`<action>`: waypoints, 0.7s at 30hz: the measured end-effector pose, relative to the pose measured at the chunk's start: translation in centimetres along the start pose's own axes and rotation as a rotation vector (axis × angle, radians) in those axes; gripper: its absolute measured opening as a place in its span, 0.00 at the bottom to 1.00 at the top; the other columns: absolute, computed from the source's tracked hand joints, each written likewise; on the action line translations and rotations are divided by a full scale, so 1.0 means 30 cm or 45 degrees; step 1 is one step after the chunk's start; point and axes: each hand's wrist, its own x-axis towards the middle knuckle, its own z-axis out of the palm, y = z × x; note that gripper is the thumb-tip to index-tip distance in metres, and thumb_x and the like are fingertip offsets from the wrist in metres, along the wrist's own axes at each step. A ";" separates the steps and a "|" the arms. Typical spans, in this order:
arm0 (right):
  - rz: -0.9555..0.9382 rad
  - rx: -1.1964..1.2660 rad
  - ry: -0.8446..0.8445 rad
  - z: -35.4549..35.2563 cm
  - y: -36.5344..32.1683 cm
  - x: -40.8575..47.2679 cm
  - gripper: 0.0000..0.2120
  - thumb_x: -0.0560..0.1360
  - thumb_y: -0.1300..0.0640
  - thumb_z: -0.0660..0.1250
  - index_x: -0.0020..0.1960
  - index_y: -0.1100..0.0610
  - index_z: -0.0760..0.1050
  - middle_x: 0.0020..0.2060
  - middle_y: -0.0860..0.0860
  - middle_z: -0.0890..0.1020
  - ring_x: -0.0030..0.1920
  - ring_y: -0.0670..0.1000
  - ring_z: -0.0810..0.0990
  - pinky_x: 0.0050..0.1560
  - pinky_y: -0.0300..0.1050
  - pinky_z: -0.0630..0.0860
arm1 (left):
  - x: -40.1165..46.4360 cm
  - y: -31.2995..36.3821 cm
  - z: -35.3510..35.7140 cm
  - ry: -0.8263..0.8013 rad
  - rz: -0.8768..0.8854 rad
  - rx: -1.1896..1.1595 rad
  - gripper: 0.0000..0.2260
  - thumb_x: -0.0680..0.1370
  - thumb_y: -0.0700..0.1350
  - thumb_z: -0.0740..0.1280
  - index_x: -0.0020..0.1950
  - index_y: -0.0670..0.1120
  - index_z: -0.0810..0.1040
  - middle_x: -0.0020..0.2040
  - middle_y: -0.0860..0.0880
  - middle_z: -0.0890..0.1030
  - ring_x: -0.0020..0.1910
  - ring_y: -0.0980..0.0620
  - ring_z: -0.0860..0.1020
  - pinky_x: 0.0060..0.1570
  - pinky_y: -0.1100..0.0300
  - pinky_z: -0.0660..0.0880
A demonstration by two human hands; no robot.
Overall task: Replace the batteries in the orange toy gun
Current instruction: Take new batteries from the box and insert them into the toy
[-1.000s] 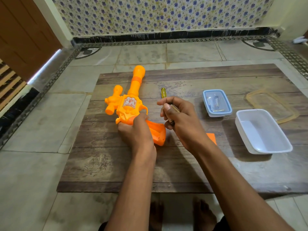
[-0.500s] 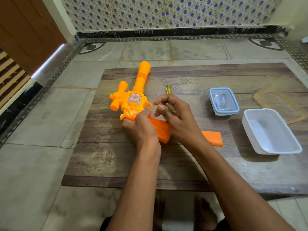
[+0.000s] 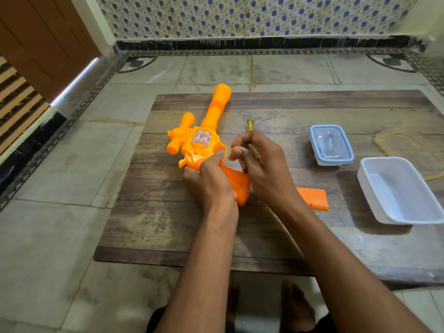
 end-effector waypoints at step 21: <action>-0.109 0.016 0.005 -0.017 -0.010 -0.025 0.02 0.78 0.67 0.71 0.48 0.63 0.79 0.39 0.51 0.85 0.35 0.50 0.84 0.42 0.52 0.81 | 0.014 -0.009 0.015 -0.021 -0.032 -0.052 0.04 0.79 0.45 0.69 0.52 0.47 0.81 0.50 0.46 0.85 0.48 0.46 0.84 0.54 0.45 0.82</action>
